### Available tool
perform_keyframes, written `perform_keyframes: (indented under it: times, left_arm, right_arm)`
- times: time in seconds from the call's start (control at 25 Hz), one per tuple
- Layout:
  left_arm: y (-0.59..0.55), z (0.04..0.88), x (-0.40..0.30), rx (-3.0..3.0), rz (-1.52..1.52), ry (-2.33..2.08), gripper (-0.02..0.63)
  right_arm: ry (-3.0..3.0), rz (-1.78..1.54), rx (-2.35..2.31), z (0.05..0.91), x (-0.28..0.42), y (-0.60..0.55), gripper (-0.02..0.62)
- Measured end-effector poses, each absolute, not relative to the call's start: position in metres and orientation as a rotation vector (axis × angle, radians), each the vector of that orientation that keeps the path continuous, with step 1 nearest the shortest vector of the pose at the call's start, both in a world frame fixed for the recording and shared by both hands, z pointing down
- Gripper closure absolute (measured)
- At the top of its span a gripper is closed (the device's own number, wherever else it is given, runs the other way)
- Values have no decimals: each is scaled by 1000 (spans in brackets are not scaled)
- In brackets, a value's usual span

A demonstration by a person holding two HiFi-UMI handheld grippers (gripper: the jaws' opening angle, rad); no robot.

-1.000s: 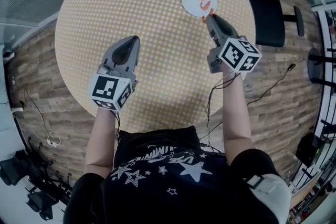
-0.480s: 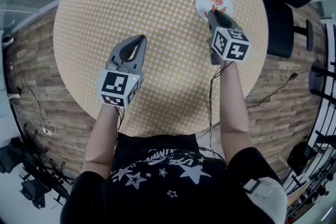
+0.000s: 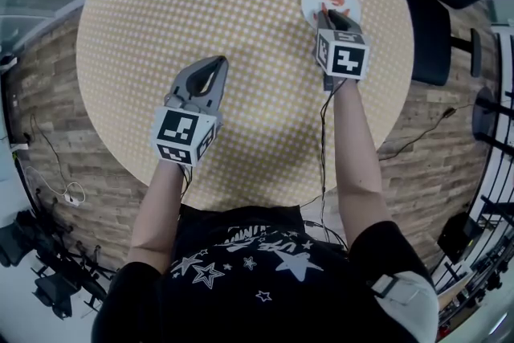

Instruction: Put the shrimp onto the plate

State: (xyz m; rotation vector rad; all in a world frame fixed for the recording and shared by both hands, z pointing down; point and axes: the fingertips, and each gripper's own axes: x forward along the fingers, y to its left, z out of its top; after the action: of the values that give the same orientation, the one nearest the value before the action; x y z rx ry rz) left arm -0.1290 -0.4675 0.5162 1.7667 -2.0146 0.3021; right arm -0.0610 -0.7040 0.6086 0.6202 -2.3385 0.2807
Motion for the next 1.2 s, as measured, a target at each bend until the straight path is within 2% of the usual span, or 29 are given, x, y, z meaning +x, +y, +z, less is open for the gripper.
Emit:
perform_keyframes:
  times: [0.48,1.0,1.2]
  left_arm:
    - [-458,512,-131,1796,282,-2003,604]
    - [-404,481,-126,1899,245,-1993,604]
    - [-375,465,-124,1945,130,-1937,604]
  right_arm:
    - [-2383,284,684,592,-51,-697,523]
    - [-2473,312,774,526,-17,-613,523]
    - [-2507,292,829,492,-10,-571,524]
